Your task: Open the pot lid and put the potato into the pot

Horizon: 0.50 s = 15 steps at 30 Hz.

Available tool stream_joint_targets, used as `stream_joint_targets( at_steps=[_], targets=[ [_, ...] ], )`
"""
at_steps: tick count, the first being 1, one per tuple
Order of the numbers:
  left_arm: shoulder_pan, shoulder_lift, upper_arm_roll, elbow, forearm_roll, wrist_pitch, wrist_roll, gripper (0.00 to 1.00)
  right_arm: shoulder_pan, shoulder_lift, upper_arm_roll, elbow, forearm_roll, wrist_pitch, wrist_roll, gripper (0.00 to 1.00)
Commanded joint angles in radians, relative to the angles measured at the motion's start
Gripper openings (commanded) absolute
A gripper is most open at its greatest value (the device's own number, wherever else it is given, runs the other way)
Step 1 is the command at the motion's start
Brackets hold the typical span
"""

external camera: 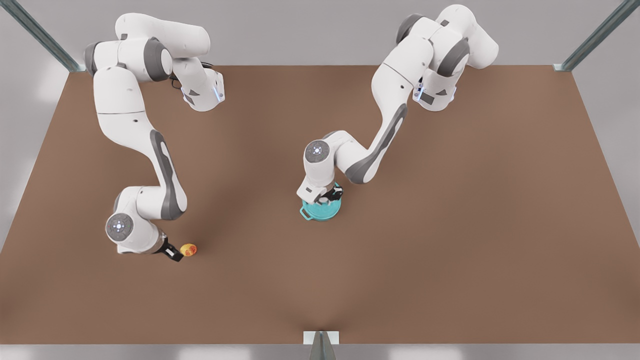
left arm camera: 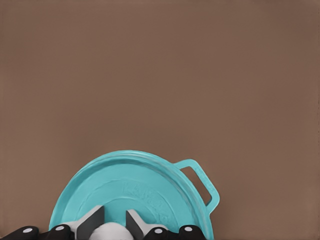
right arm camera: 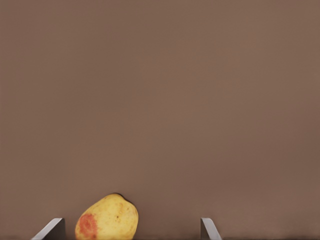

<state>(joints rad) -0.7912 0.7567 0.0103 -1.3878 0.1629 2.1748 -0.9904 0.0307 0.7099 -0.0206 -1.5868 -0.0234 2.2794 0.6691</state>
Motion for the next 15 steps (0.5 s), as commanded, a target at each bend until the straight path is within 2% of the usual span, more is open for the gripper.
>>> stream_joint_targets(
  at_steps=[1,3,6,9,11,12,13,15],
  targets=[
    [0.01,-0.01,0.005,0.038,0.001,-0.151,0.013,0.34,0.001,-0.001,0.001,-0.015,0.003,0.068,0.311,1.0],
    [0.095,-0.068,0.005,0.066,-0.005,-0.242,0.105,0.34,0.011,-0.003,0.01,-0.015,0.008,0.072,0.377,1.0],
    [0.28,-0.059,0.005,0.096,-0.003,-0.224,0.349,0.34,0.015,0.013,0.011,-0.016,0.006,0.115,0.379,1.0],
    [0.504,-0.066,-0.006,0.118,-0.063,-0.21,0.8,0.34,0.008,0.034,0.008,-0.016,0.006,0.15,0.394,1.0],
    [0.547,-0.051,-0.012,0.119,-0.081,-0.153,0.889,0.34,0.012,0.031,0.008,-0.033,0.006,0.15,0.395,1.0],
    [0.537,-0.034,-0.018,0.116,-0.111,-0.135,0.888,0.82,0.014,0.031,0.008,-0.039,0.006,0.15,0.395,1.0],
    [0.533,-0.03,-0.018,0.115,-0.114,-0.118,0.894,1.0,0.014,0.031,0.008,-0.042,0.006,0.15,0.394,1.0],
    [0.53,-0.028,-0.018,0.105,-0.108,-0.107,0.894,1.0,0.015,0.029,0.008,-0.053,0.006,0.15,0.394,1.0]
  ],
)
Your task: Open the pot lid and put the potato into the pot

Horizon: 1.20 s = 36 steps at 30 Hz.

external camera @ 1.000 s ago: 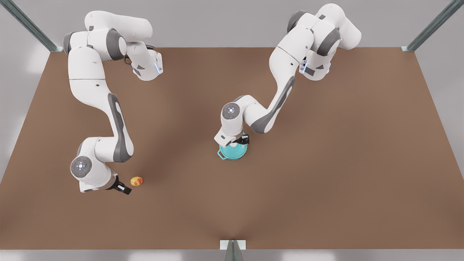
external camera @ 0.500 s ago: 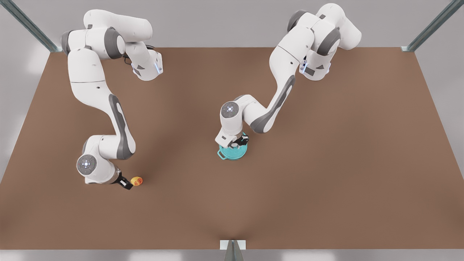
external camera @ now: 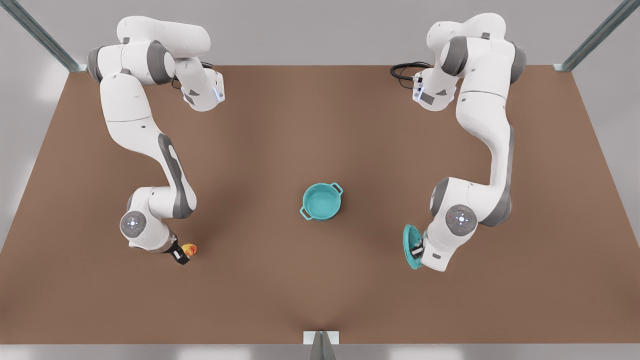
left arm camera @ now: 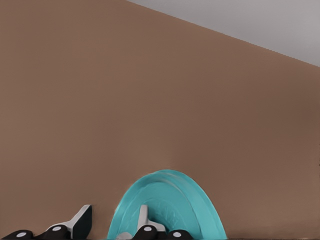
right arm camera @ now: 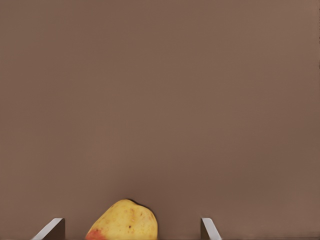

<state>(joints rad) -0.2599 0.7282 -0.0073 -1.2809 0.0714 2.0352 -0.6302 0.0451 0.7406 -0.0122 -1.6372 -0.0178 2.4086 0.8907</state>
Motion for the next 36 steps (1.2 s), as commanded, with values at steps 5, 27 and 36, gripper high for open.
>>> stream_joint_targets(
  at_steps=[5,27,36],
  targets=[
    [-0.022,0.069,-0.04,-0.054,-0.056,0.019,0.531,1.0,0.016,-0.001,-0.002,-0.018,0.001,0.023,0.174,1.0],
    [0.1,-0.572,0.029,-0.279,-0.047,-0.334,0.662,1.0,0.062,0.029,-0.02,-0.024,-0.01,0.076,0.188,0.99],
    [0.102,-0.566,0.029,-0.281,-0.042,-0.334,0.667,1.0,0.061,0.026,-0.028,-0.023,-0.01,0.076,0.191,0.86]
  ],
)
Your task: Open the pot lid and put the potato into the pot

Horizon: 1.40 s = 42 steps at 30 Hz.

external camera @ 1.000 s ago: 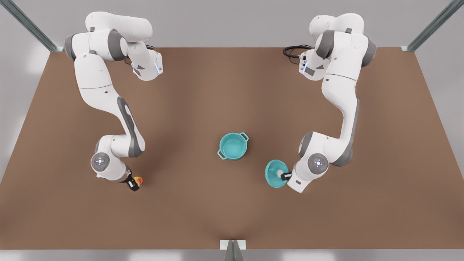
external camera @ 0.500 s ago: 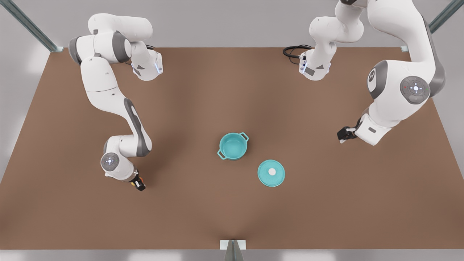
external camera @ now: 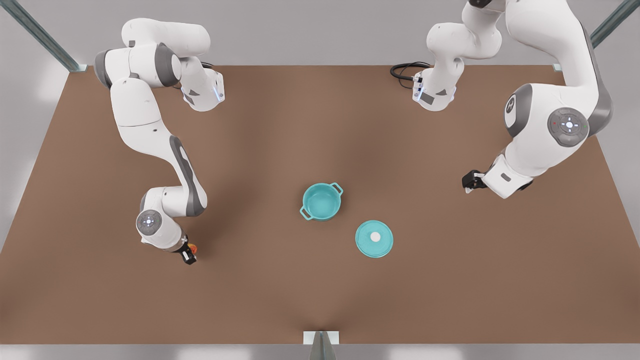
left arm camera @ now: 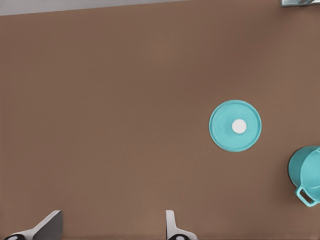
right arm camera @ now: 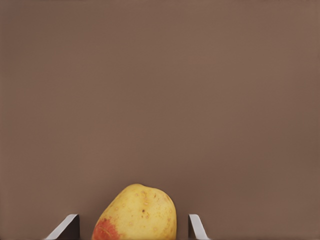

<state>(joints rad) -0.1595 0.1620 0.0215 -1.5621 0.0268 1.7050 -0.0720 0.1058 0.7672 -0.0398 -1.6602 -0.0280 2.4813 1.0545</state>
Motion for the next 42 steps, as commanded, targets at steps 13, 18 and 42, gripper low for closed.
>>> stream_joint_targets(
  at_steps=[13,18,42],
  targets=[
    [0.0,0.002,0.0,0.002,0.002,-0.001,0.106,1.0,0.003,0.0,-0.008,-0.001,0.0,0.004,0.032,0.67],
    [-0.002,0.002,0.0,0.002,0.001,-0.001,0.104,1.0,0.005,-0.002,-0.008,-0.001,0.0,-0.002,0.036,0.62],
    [-0.02,-0.013,-0.032,0.039,0.004,-0.025,0.075,1.0,0.063,-0.146,-0.002,0.0,0.01,-0.168,0.044,0.56]
  ],
)
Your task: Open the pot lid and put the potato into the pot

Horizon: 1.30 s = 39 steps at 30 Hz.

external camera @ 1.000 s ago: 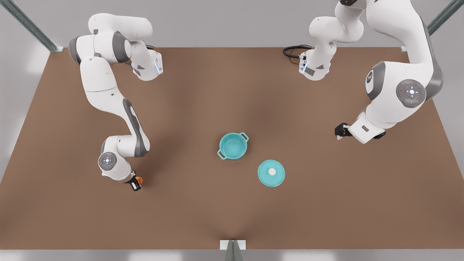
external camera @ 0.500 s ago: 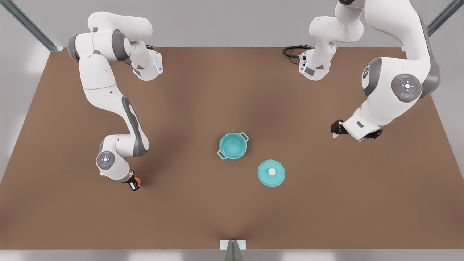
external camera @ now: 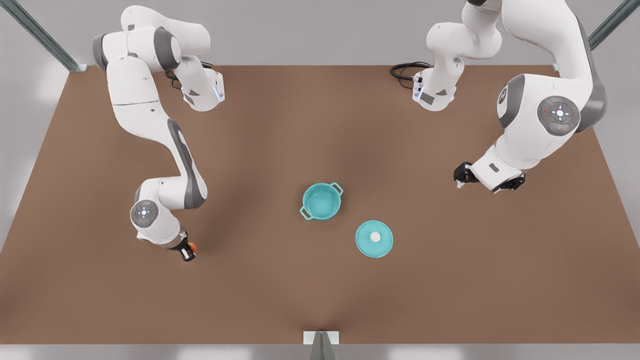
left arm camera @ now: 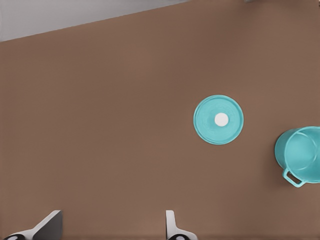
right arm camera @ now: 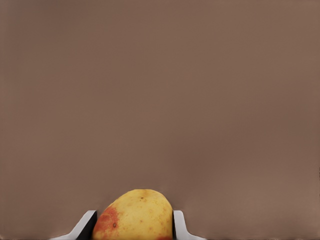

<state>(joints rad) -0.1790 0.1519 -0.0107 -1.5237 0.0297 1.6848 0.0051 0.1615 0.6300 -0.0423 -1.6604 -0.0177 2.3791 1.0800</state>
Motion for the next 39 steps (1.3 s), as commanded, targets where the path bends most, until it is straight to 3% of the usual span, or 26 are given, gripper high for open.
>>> stream_joint_targets(
  at_steps=[1,6,10,26,30,31,39],
  targets=[
    [0.0,-0.005,-0.005,0.0,0.001,-0.007,-0.004,1.0,0.015,-0.018,0.001,0.001,-0.001,-0.067,0.026,0.56],
    [0.0,-0.015,-0.006,0.0,-0.001,-0.028,-0.007,1.0,0.095,-0.052,0.002,0.001,-0.001,-0.129,0.069,0.56],
    [-0.004,-0.003,-0.077,0.0,0.001,-0.036,-0.007,1.0,0.184,-0.082,0.002,0.001,-0.001,-0.179,0.106,0.56],
    [-0.033,0.002,-0.069,0.04,0.026,-0.036,-0.008,1.0,0.559,-0.101,0.006,0.042,0.064,-0.253,0.466,0.56],
    [0.026,0.003,-0.049,0.025,-0.048,-0.039,-0.076,1.0,0.624,-0.061,0.002,0.086,0.079,-0.25,0.528,0.56],
    [0.053,-0.055,-0.048,-0.088,-0.051,0.016,-0.063,1.0,0.629,-0.042,0.001,0.099,0.079,-0.247,0.529,0.56],
    [0.067,-0.051,-0.049,-0.076,-0.036,0.044,-0.053,1.0,0.67,0.088,-0.004,0.24,0.104,-0.245,0.572,0.56]
  ],
)
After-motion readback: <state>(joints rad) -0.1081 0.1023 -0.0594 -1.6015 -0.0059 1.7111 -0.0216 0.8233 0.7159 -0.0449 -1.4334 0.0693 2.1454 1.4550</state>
